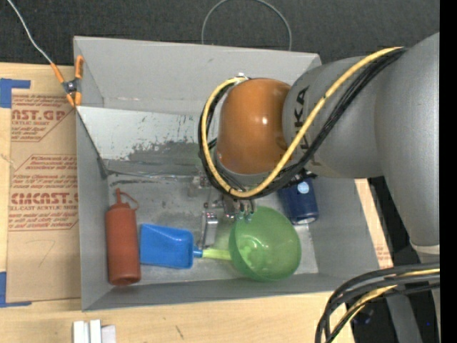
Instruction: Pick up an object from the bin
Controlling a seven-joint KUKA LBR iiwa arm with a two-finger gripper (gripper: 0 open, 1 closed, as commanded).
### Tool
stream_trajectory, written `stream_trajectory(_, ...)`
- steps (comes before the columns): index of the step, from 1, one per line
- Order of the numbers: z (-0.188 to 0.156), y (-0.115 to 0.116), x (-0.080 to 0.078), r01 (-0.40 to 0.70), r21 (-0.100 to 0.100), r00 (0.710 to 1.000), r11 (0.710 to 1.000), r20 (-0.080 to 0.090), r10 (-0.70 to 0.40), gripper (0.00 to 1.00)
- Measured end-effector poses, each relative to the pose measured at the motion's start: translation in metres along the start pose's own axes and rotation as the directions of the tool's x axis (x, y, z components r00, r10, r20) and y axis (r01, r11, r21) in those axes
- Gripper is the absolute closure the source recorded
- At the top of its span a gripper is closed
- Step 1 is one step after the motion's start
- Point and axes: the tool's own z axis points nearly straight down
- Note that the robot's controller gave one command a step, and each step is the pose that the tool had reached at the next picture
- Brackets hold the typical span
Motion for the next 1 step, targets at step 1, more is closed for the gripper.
stream_trajectory(1, -0.0045, -0.0007, -0.0019, -0.001, -0.001, 1.000, 1.000, 0.007, 0.001, 0.00)
